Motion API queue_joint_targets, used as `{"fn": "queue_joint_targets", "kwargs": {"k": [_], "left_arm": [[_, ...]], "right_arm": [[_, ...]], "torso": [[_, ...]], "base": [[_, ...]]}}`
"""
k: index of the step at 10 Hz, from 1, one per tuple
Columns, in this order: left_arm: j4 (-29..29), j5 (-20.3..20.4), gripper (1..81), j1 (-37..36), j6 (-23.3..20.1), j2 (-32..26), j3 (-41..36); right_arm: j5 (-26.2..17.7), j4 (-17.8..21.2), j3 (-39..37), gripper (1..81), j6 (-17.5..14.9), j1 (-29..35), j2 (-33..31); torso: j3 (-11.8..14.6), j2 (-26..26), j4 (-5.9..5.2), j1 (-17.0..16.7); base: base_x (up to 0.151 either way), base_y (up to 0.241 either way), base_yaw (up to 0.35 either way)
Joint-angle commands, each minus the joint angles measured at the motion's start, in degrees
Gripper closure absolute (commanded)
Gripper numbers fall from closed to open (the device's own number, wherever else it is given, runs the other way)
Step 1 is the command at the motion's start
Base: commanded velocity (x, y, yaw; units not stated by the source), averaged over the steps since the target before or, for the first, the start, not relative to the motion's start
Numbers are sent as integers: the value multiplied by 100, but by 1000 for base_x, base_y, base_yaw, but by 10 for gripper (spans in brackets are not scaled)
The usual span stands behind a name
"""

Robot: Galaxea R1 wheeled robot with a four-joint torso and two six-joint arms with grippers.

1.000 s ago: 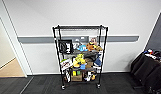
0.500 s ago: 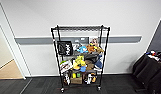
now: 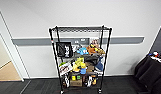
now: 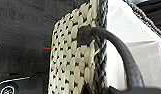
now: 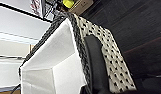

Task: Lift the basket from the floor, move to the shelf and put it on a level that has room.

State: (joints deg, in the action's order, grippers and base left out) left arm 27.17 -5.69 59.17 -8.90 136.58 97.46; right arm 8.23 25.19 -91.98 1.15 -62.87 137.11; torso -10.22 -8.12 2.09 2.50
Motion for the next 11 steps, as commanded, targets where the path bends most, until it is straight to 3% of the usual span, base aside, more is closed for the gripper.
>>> {"fn": "queue_joint_targets", "kwargs": {"k": [1,11], "left_arm": [[-45,-266,811,-613,-68,-148,-280],[-45,-257,811,-595,-68,-166,-280]], "right_arm": [[-216,74,243,811,88,560,-181],[-102,65,252,811,70,525,-181]], "torso": [[0,0,0,0],[0,0,0,0]], "base": [[127,0,0],[127,0,0]]}}
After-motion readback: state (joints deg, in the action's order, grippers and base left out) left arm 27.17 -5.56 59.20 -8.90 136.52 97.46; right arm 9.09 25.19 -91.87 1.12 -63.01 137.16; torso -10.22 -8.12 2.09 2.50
